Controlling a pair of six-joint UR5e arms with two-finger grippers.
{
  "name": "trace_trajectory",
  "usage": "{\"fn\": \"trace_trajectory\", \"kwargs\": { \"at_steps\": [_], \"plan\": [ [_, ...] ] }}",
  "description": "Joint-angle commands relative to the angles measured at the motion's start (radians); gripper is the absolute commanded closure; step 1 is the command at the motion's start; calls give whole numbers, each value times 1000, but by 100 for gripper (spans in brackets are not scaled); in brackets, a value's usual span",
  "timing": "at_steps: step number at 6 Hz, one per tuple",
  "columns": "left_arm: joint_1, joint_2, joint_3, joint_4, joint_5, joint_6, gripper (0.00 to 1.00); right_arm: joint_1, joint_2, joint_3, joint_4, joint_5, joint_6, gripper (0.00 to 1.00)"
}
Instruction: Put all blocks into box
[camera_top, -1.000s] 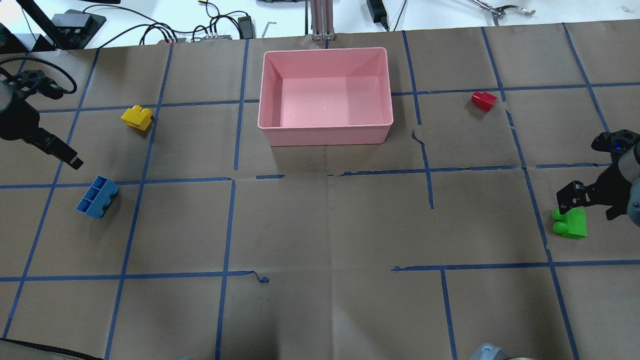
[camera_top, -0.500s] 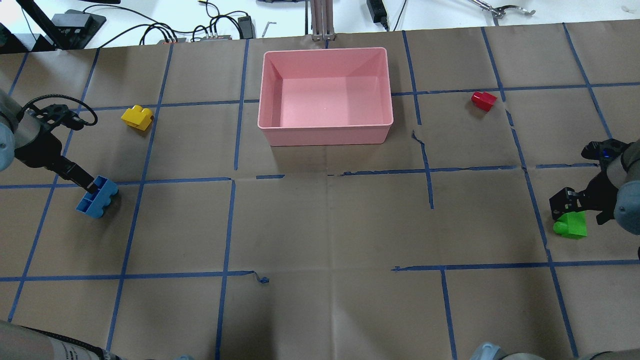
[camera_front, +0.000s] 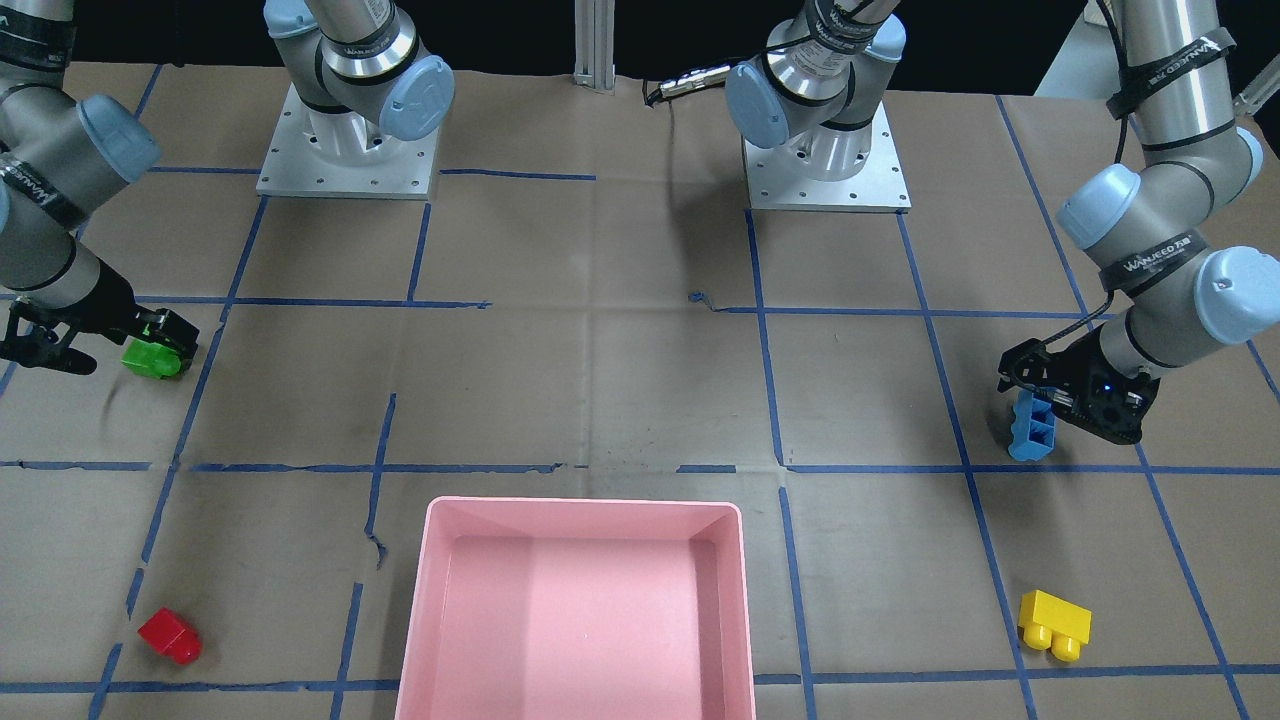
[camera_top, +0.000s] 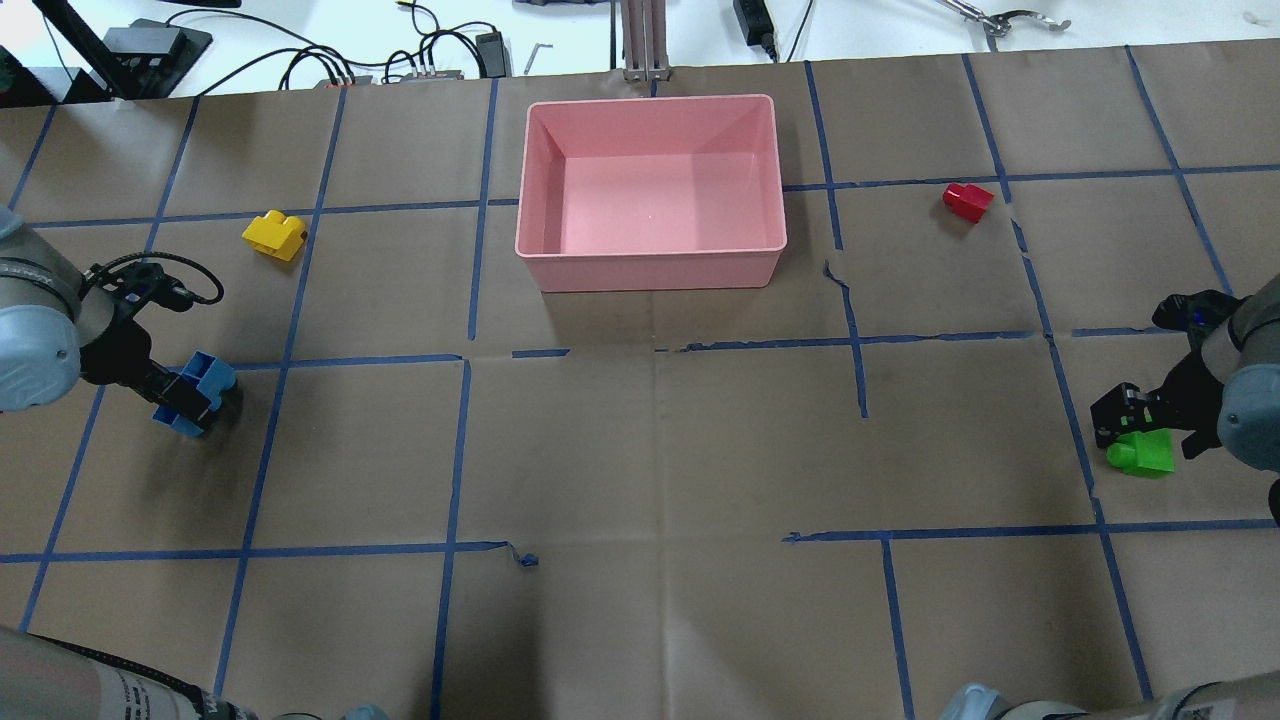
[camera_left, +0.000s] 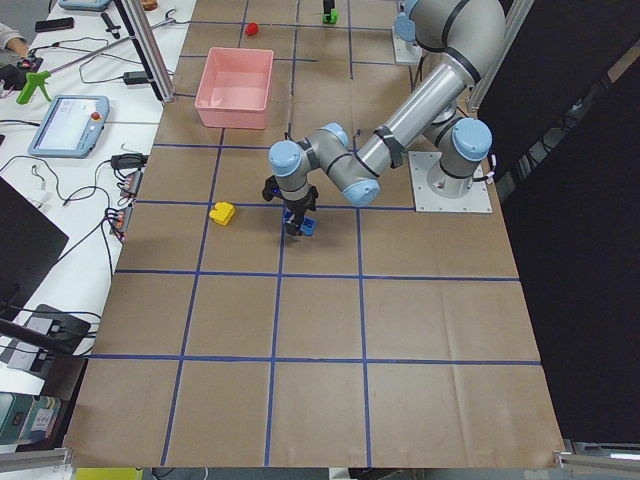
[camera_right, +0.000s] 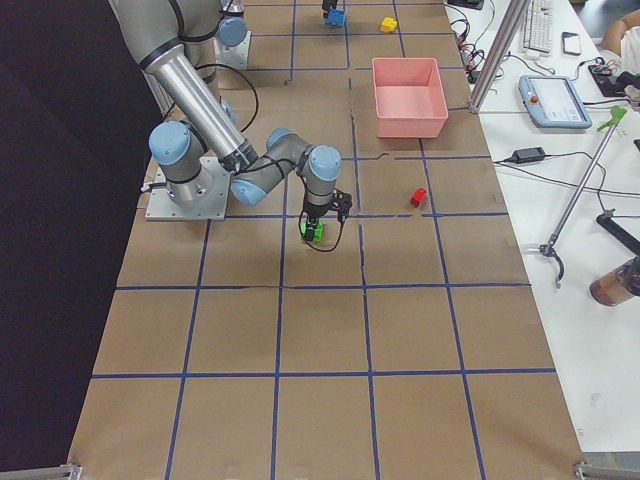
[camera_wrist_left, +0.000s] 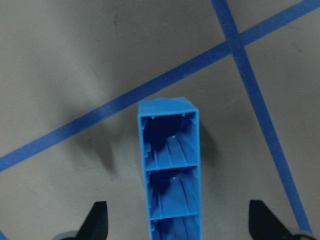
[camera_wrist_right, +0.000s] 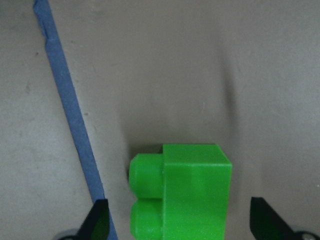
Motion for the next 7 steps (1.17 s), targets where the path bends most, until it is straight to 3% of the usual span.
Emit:
{"fn": "trace_trajectory", "kwargs": {
  "at_steps": [1,2,3,4,5,6,7],
  "plan": [
    [5,-1,-6,17,-7,-6,66,0,6,-2,-11,0,19,18],
    [4,2,3,14,-8,-10,86,0,8,-2,-11,-1,20,28],
    [2,4,27,-5,-5,-35,97,0,8,-2,-11,-1,21,42],
    [-28,1,129,-94,-11,-40,97,0,8,-2,-9,-1,23,53],
    [-168,-1,294,-241,-84,-43,97,0,6,-5,-9,-1,23,60],
    [-306,-19,422,-391,-81,-181,97,0,-1,-11,-6,-1,24,60],
    [-388,-42,481,-409,-96,-334,97,0,-6,-51,6,-3,29,60]
  ]
}}
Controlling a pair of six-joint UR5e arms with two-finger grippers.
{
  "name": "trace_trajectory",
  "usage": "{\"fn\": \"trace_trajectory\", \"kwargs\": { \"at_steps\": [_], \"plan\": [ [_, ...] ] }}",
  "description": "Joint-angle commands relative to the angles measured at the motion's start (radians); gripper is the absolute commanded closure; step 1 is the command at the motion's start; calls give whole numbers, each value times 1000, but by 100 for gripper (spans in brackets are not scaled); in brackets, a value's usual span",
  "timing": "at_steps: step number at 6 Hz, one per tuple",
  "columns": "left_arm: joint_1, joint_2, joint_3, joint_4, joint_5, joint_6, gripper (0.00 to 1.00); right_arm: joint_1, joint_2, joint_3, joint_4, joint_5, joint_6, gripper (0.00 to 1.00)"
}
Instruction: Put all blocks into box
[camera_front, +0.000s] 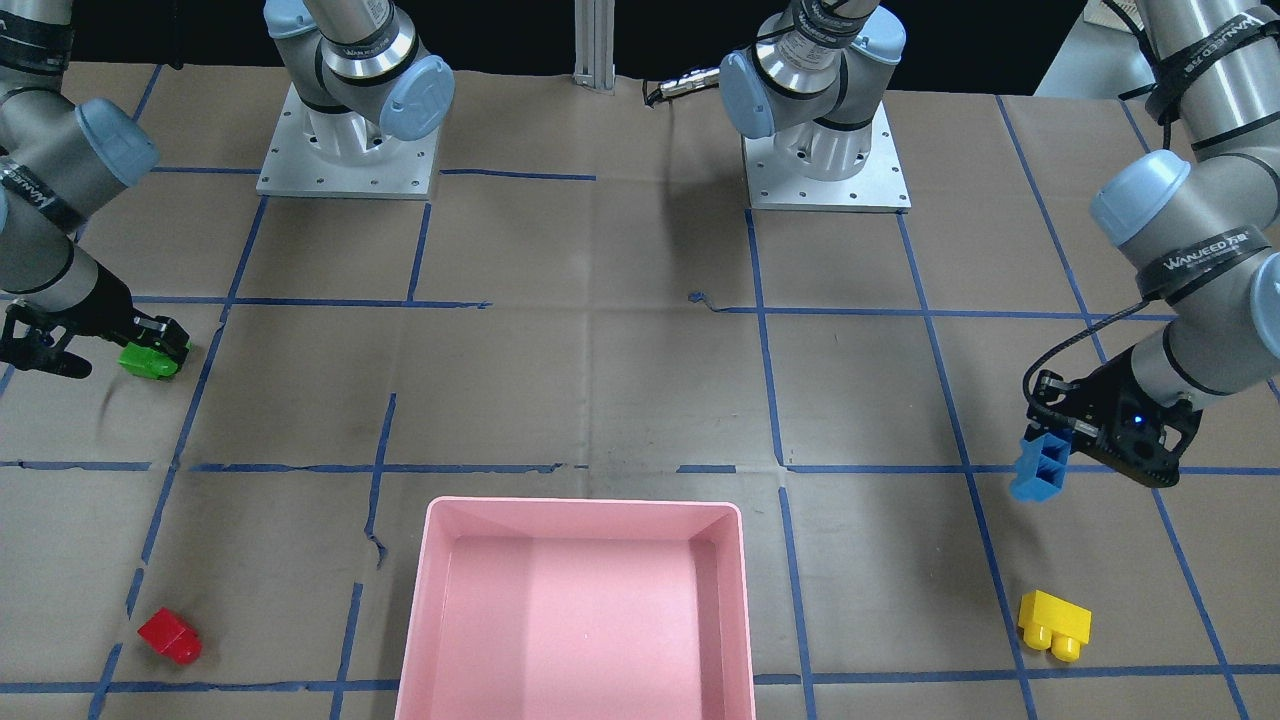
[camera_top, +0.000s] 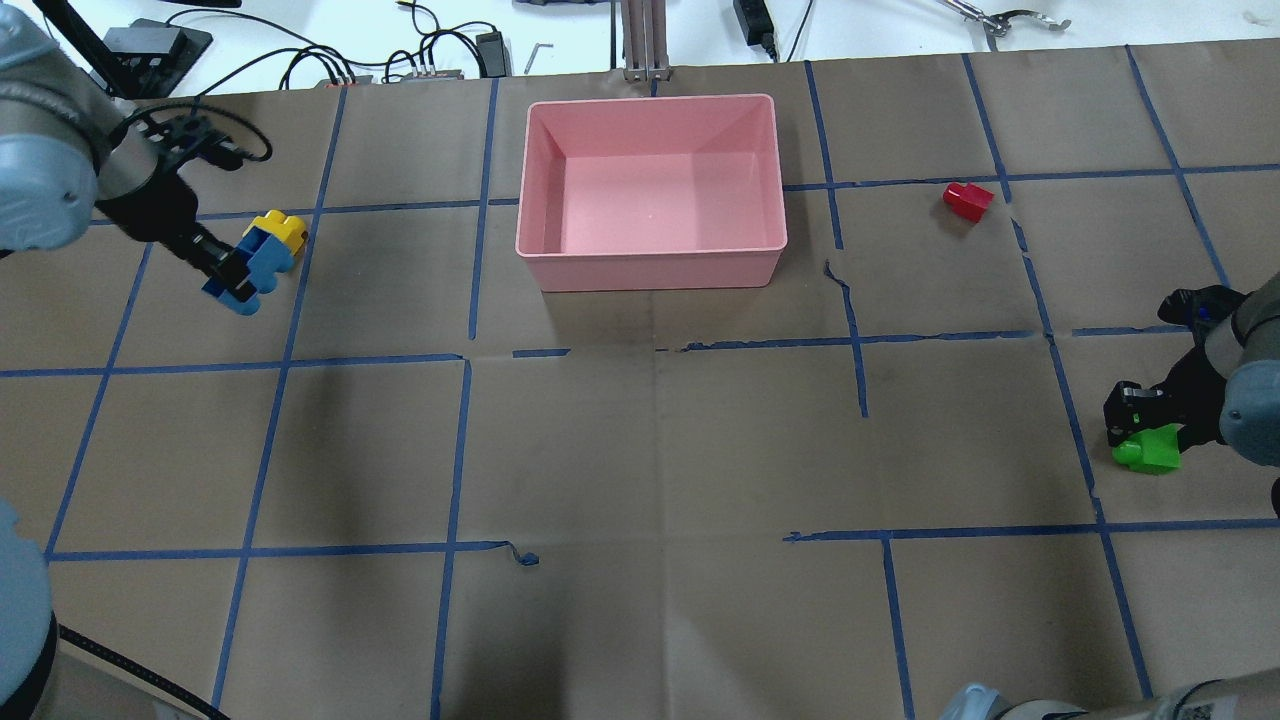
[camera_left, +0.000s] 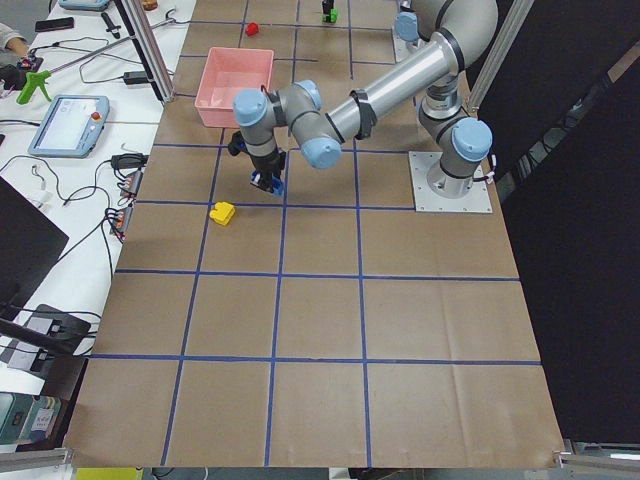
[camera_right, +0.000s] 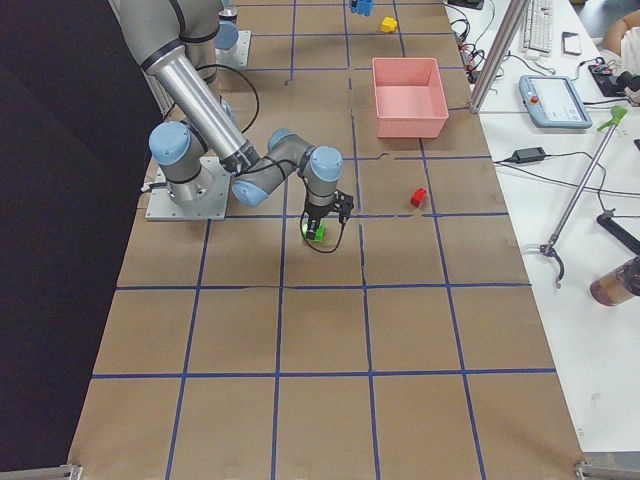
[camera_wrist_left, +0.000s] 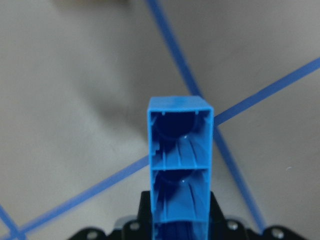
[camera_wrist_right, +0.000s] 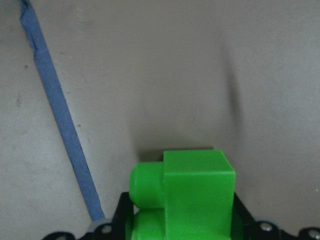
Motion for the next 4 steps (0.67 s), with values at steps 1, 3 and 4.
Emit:
{"fn": "trace_trajectory", "kwargs": {
  "at_steps": [1,3,4],
  "plan": [
    [-217,-52,103,-4,-33,-173,96,2,-10,-102,73,-1,5,58],
    [-449,-221,320,84,-33,-264,96,34,-49,-315,371,2,11,59],
    [-511,-303,455,40,-31,-317,96,93,-50,-449,508,1,22,59]
  ]
}}
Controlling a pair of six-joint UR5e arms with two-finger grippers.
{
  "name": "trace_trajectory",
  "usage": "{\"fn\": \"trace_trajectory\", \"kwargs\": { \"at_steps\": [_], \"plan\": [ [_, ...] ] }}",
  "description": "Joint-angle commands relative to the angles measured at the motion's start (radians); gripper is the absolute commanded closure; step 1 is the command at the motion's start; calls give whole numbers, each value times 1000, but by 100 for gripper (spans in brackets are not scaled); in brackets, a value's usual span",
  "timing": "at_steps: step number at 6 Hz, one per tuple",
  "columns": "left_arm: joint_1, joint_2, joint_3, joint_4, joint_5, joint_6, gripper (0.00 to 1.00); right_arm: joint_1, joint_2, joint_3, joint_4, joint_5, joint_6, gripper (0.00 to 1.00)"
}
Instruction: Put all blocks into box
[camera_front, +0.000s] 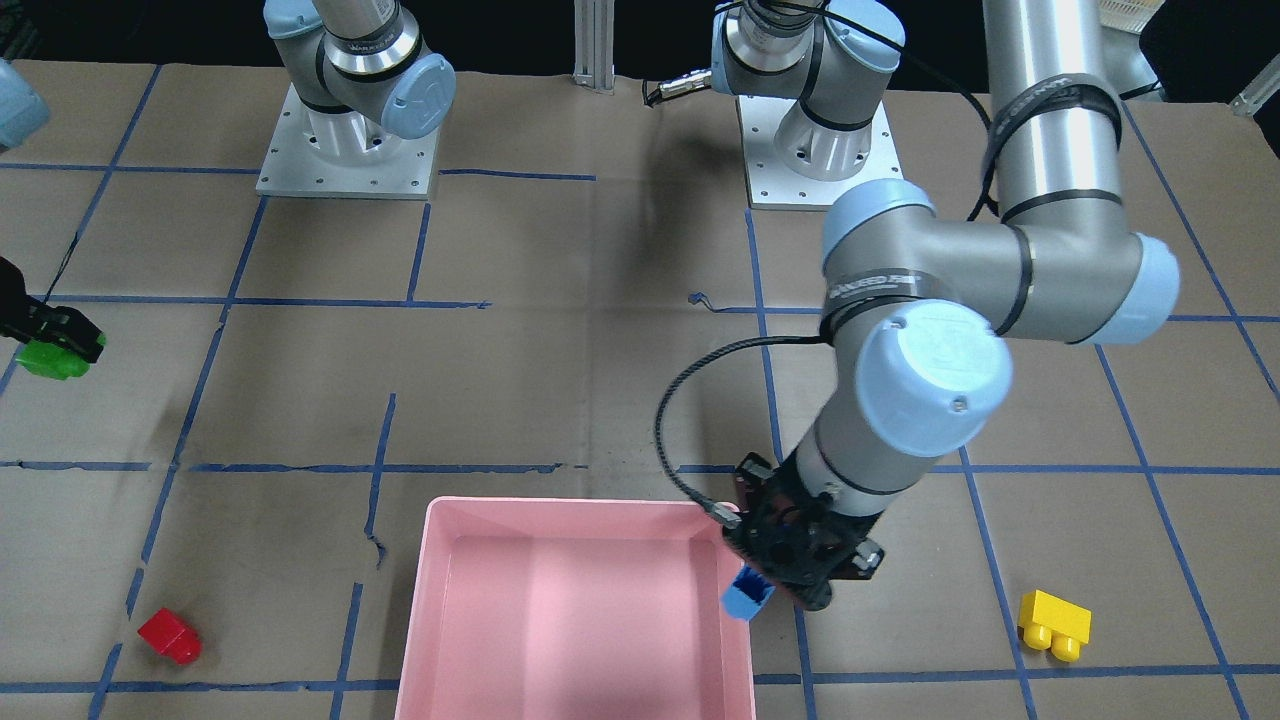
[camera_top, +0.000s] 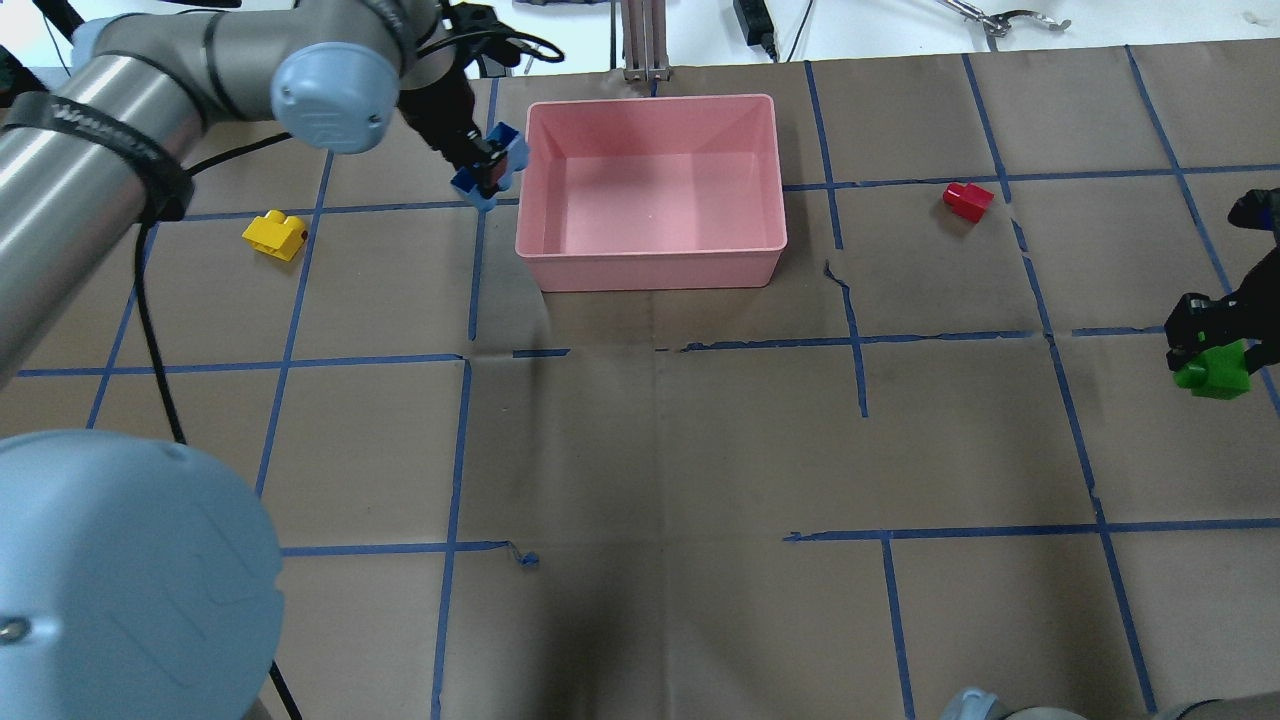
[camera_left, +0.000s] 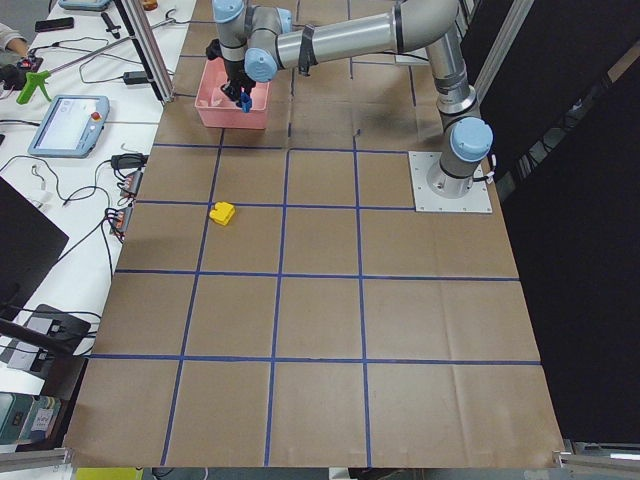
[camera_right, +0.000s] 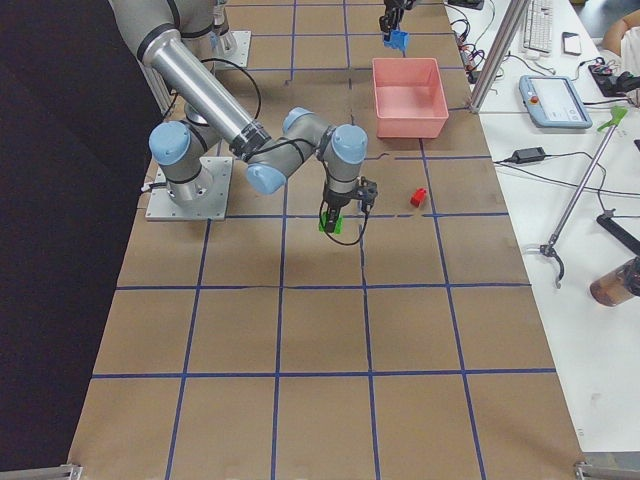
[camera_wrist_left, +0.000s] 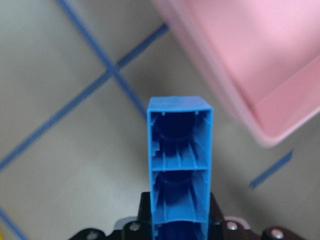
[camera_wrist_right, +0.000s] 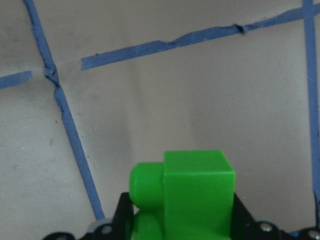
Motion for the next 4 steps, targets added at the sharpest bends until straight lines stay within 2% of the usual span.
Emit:
{"fn": "trace_trajectory", "kwargs": {
  "at_steps": [1,2,3,4],
  "plan": [
    [-112,-123,162,-28,1,-142,93,109,-6,-232,250,-1,16,58],
    [-113,-123,145,-23,7,-149,65,213,-2,-344,350,1,75,58],
    [-110,-96,128,-20,7,-140,1,310,0,-385,387,1,160,58],
    [-52,-78,122,-22,6,-142,0,406,3,-402,389,3,255,58]
  ]
}}
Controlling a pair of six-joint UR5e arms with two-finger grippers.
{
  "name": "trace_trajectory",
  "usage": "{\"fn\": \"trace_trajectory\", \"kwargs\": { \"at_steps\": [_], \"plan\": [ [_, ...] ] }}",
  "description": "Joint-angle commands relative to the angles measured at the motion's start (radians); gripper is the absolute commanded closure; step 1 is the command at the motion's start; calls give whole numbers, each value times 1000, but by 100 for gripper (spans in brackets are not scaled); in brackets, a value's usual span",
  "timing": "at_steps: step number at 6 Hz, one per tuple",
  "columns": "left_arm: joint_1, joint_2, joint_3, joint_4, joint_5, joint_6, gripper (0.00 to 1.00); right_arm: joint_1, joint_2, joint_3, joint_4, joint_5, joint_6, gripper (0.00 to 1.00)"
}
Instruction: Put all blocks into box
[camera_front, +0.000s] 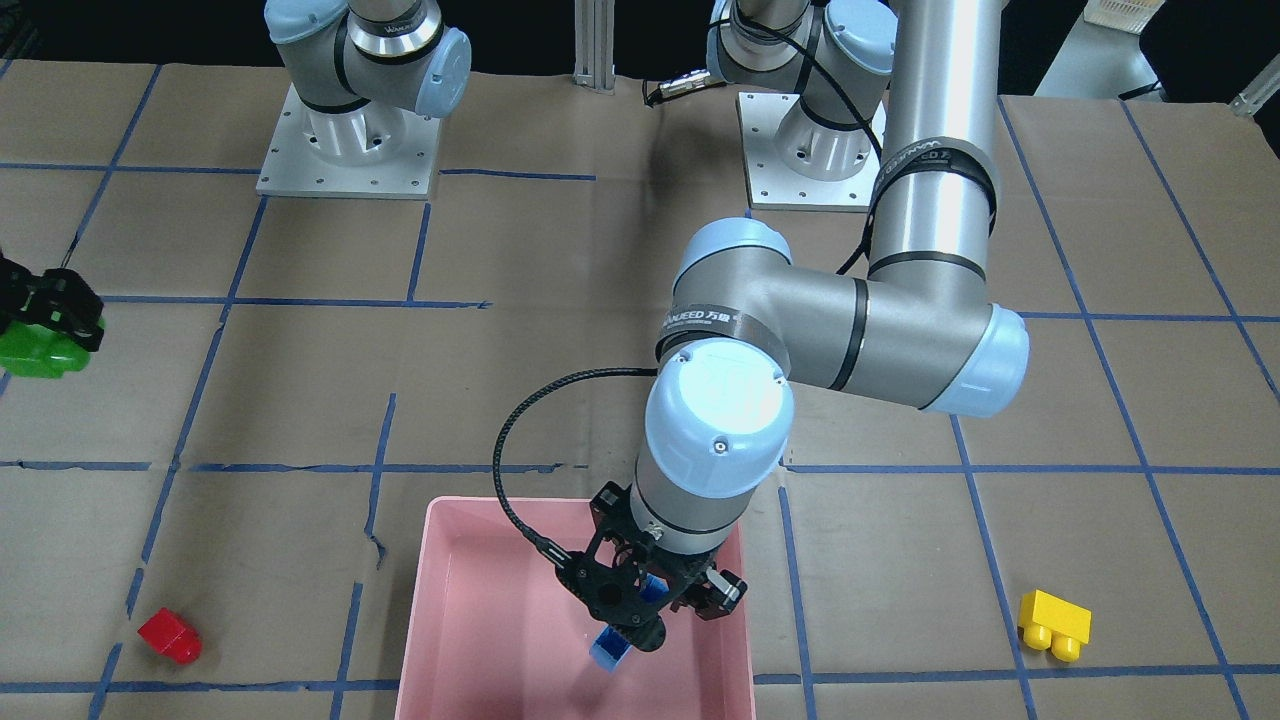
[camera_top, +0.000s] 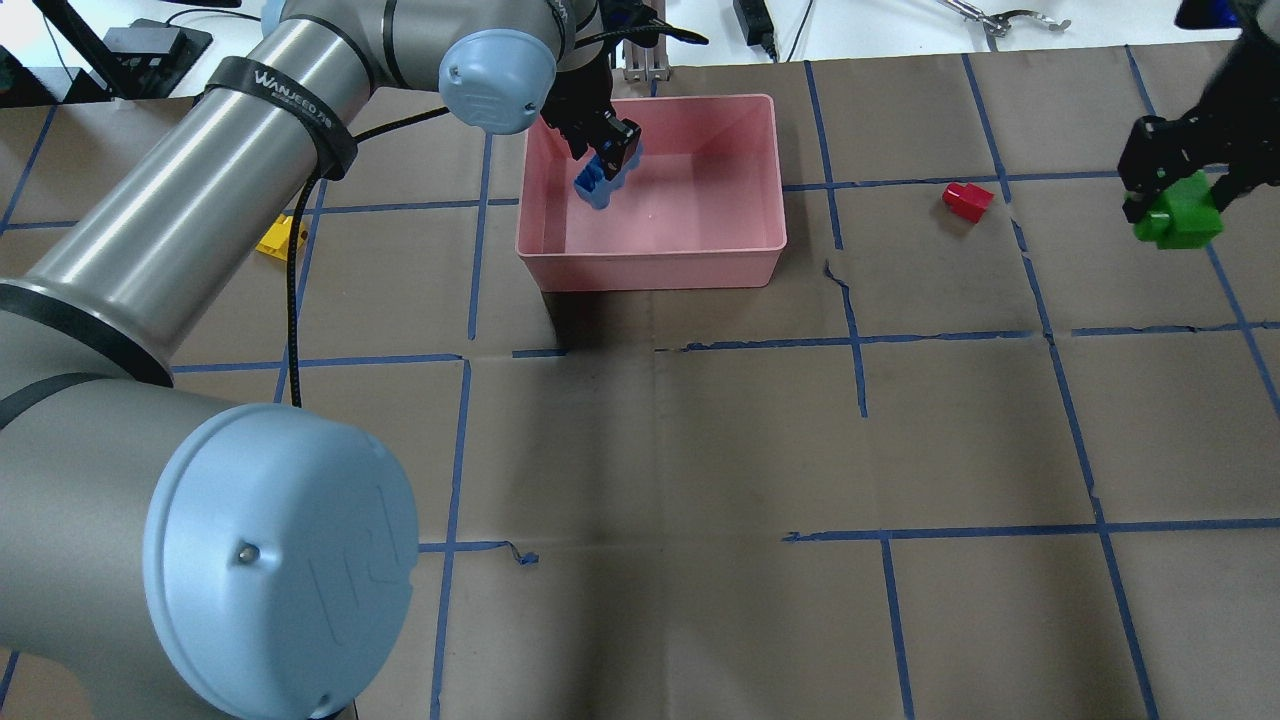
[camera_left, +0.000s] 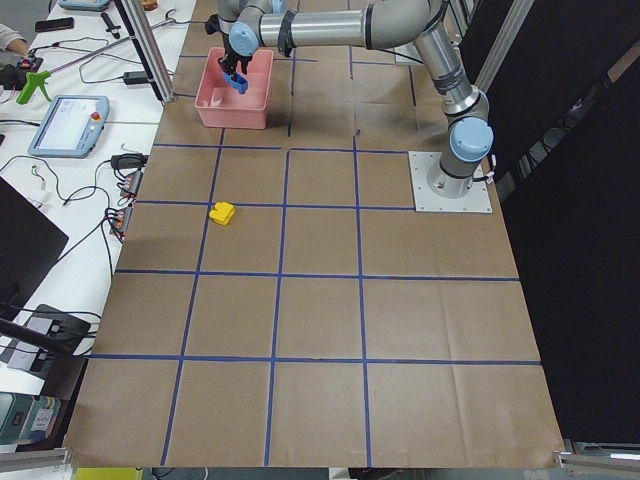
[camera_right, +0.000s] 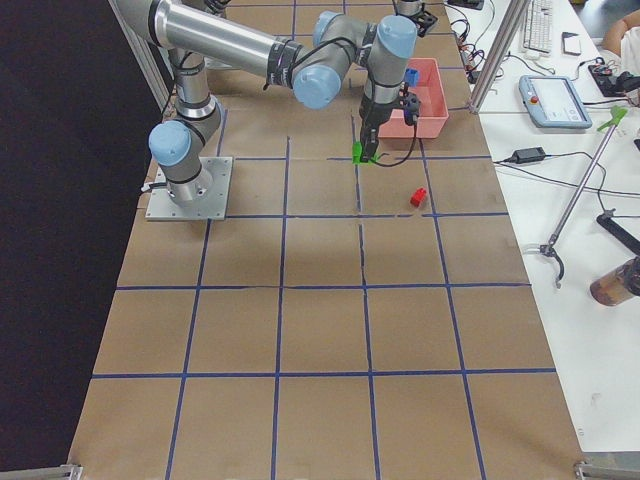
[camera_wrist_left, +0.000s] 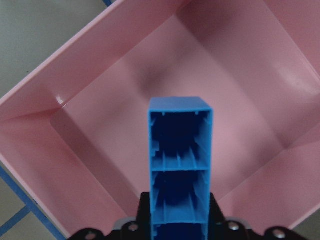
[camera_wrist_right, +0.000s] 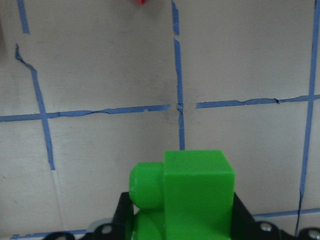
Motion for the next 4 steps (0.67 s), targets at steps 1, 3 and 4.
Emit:
{"fn": "trace_trajectory", "kwargs": {
  "at_steps": [1,3,4],
  "plan": [
    [105,48,-14,-12,2,-1,0,200,4,-35,18,21,228,58],
    [258,145,-194,-33,-1,48,0,302,45,-44,0,135,354,58],
    [350,209,-304,-26,-8,69,0,369,111,-107,-32,147,357,58]
  ]
}}
